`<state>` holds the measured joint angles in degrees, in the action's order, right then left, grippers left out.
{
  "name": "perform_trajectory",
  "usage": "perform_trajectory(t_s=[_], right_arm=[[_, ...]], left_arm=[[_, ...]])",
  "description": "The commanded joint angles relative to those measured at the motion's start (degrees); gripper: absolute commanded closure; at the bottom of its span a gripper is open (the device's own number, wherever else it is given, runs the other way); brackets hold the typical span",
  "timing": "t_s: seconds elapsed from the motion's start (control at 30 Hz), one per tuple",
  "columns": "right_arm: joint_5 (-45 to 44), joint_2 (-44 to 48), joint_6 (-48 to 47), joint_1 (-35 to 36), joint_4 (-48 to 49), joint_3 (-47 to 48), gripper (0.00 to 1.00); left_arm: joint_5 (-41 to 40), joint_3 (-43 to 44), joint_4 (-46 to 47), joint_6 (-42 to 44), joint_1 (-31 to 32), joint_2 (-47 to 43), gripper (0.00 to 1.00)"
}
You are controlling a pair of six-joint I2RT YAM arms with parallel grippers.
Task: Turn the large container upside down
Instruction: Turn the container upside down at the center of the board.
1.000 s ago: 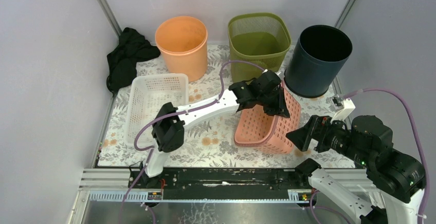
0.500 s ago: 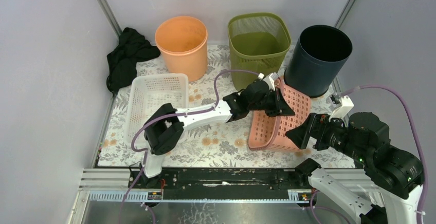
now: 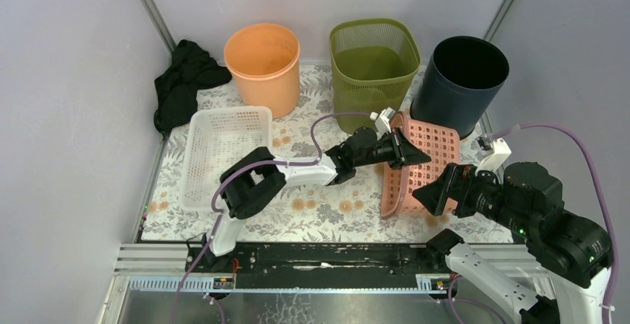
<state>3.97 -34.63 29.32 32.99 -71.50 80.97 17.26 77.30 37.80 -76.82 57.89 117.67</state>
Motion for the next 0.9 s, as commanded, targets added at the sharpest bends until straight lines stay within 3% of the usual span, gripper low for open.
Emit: perform_trajectory(t_s=[0.0, 0.4, 0.87], right_arm=[[0.0, -1.0, -0.6, 0.1, -0.5, 2.7, 0.01], [2.5, -8.7, -4.2, 0.1, -6.2, 17.5, 0.01], [5.3, -8.2, -3.4, 0.1, -5.6, 14.5, 0.01]], left_arm=[[-1.6, 3.0, 16.6, -4.2, -0.3, 1.5, 1.00], [-4.3, 14.2, 32.3, -13.5, 1.4, 14.8, 1.00], [-10.2, 31.8, 46.9, -21.0, 2.7, 32.6, 1.00]])
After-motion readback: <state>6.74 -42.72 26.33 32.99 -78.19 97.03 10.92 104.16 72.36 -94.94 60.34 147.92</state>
